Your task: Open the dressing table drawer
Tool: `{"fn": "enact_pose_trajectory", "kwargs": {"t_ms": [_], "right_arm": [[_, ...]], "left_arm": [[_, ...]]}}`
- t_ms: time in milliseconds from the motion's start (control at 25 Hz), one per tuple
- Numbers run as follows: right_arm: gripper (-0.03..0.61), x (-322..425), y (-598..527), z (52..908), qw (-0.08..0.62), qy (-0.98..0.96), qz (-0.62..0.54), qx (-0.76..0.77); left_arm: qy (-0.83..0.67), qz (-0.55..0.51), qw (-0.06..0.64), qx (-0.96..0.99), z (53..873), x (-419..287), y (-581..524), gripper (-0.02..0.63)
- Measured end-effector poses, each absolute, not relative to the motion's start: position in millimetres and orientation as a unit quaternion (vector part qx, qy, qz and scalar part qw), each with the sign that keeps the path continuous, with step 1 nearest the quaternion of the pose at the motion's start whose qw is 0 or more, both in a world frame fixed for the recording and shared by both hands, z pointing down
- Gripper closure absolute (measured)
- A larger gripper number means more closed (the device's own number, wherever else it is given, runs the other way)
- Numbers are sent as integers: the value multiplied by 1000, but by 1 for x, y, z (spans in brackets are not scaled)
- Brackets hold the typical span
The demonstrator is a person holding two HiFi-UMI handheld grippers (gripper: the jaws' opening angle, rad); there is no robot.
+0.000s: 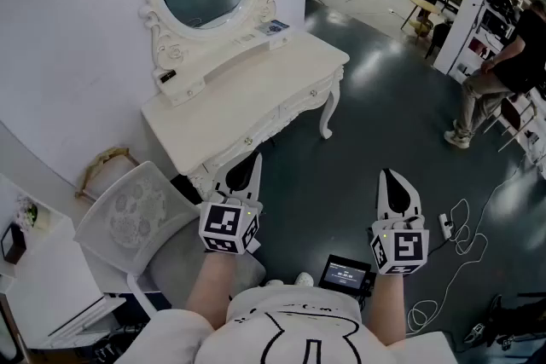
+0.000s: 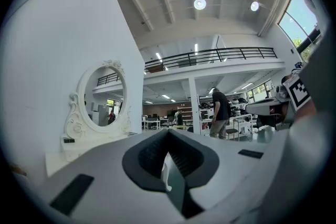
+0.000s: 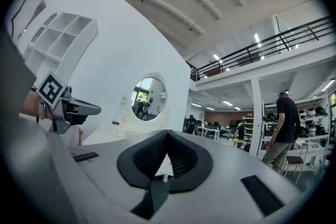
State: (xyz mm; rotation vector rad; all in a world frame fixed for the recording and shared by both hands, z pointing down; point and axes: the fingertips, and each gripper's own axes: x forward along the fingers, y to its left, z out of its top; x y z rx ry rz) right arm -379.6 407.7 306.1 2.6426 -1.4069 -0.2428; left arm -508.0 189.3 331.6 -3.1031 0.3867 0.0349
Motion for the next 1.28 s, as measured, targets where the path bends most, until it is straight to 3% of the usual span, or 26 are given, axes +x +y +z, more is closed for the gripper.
{"fn": "enact_pose_trajectory", "kwargs": {"t_ms": [840,1280], "right_arm": [[551,-314,425,324,61,-495,-70,864],[551,-255,388,337,65,-505,-56,859]], "left_arm": [[117,15,9,-993,336,-431,236,600],[124,10,1,-992,347,-365,199,600]]}}
